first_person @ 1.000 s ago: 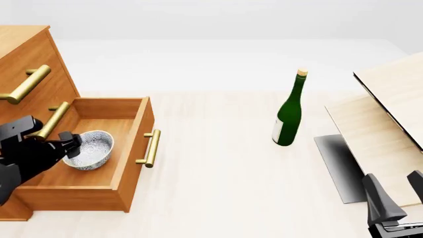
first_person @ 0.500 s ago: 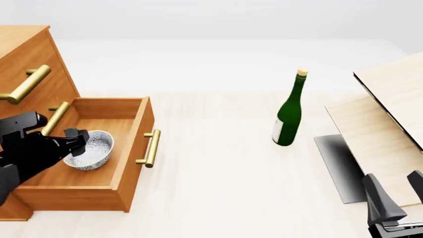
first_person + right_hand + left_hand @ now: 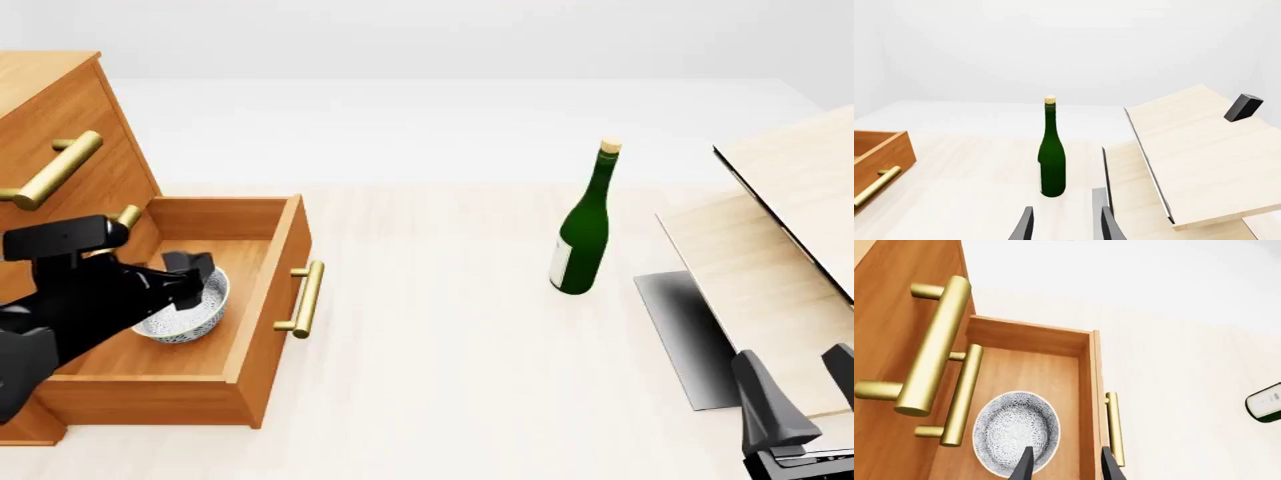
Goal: Put the bowl in the bottom drawer of the cabinet and close it.
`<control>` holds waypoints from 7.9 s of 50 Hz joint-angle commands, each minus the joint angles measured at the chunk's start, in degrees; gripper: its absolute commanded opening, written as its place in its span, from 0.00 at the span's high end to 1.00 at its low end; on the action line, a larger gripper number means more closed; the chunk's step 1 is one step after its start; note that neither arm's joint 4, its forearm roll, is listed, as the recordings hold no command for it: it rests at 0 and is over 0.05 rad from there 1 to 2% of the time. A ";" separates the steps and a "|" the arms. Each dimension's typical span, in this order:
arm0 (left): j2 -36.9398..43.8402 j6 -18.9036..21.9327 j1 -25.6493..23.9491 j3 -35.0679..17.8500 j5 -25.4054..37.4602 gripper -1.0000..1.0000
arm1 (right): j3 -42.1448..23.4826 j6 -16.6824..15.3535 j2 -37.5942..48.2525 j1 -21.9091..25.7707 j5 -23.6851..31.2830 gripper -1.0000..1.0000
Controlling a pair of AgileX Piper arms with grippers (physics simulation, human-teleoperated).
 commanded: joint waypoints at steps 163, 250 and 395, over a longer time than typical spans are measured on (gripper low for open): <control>18.30 -18.49 -40.89 -7.70 5.52 0.00 | 0.03 -0.01 -0.05 -0.01 0.00 0.00; 12.84 -23.09 -16.18 4.51 3.31 0.00 | 0.03 -0.01 -0.05 -0.01 0.01 0.00; 7.04 -12.90 18.76 5.65 5.78 0.00 | 0.03 0.00 -0.05 -0.01 0.01 0.00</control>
